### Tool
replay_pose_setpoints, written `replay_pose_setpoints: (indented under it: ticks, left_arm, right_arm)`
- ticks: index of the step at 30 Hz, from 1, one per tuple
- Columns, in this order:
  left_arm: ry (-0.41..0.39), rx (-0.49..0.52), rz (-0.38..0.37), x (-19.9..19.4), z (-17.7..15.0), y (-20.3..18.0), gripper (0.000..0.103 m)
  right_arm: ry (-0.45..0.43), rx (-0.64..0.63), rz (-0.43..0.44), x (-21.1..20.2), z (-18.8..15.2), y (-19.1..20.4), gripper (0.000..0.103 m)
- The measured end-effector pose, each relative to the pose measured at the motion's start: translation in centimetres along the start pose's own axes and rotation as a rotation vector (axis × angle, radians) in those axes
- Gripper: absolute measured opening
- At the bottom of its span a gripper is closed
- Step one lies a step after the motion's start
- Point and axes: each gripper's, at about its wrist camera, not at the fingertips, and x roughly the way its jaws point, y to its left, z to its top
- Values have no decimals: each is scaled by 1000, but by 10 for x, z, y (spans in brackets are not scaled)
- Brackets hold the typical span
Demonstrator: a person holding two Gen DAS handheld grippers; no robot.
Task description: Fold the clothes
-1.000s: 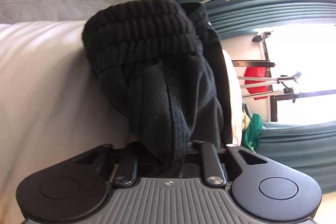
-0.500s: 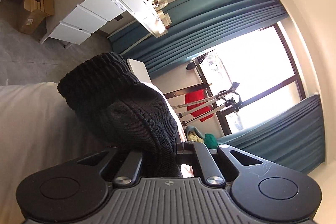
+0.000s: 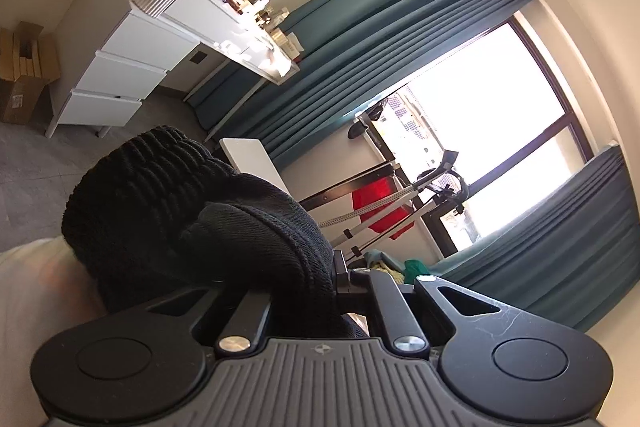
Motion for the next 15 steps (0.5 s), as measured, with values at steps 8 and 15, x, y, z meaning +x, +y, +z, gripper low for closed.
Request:
replay_pose_setpoints:
  ticks: [8, 15]
  left_arm:
    - [68, 27, 141, 198, -1, 14, 8]
    - [179, 87, 296, 309, -14, 40, 10]
  right_arm:
    - [83, -222, -81, 161, -48, 70, 7]
    - [227, -307, -131, 235, -98, 61, 10]
